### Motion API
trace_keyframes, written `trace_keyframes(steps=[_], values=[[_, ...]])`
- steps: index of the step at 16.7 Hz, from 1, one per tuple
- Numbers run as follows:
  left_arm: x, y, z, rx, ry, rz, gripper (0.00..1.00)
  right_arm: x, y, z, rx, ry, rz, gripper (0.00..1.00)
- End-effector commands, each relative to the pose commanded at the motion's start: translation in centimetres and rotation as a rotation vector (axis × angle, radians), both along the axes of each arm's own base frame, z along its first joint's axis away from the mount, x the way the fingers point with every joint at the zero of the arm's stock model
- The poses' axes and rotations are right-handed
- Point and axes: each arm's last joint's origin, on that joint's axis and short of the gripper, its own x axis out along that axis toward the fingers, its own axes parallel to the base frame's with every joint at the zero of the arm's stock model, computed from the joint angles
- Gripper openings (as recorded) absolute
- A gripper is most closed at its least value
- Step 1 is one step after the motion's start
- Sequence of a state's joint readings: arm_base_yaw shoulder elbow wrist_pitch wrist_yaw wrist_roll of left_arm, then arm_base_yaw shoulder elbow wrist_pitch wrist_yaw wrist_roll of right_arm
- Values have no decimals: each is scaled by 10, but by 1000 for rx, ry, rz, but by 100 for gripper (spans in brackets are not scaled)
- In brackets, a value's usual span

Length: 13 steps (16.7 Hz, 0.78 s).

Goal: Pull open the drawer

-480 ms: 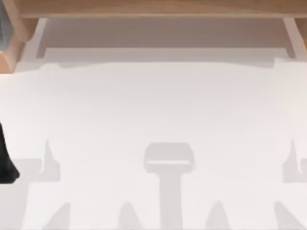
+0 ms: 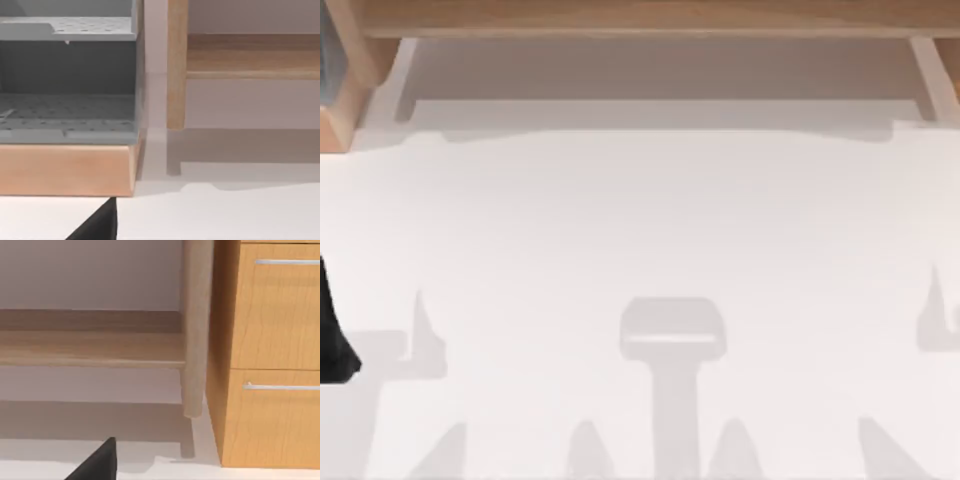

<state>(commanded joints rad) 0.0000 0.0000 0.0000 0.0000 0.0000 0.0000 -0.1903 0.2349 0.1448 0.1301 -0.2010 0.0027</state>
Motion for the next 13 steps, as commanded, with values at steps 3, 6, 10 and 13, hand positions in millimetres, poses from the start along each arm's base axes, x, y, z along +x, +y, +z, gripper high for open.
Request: trace_keyframes(steps=[3, 6, 10, 13], values=[[0, 0, 0, 0, 0, 0, 100, 17, -19, 21, 6, 30, 0, 100], [0, 0, 0, 0, 0, 0, 100, 33, -42, 36, 16, 49, -6, 100], [0, 0, 0, 0, 0, 0, 100, 41, -61, 48, 10, 39, -11, 100], [0, 0, 0, 0, 0, 0, 100, 41, -61, 48, 9, 38, -11, 100]])
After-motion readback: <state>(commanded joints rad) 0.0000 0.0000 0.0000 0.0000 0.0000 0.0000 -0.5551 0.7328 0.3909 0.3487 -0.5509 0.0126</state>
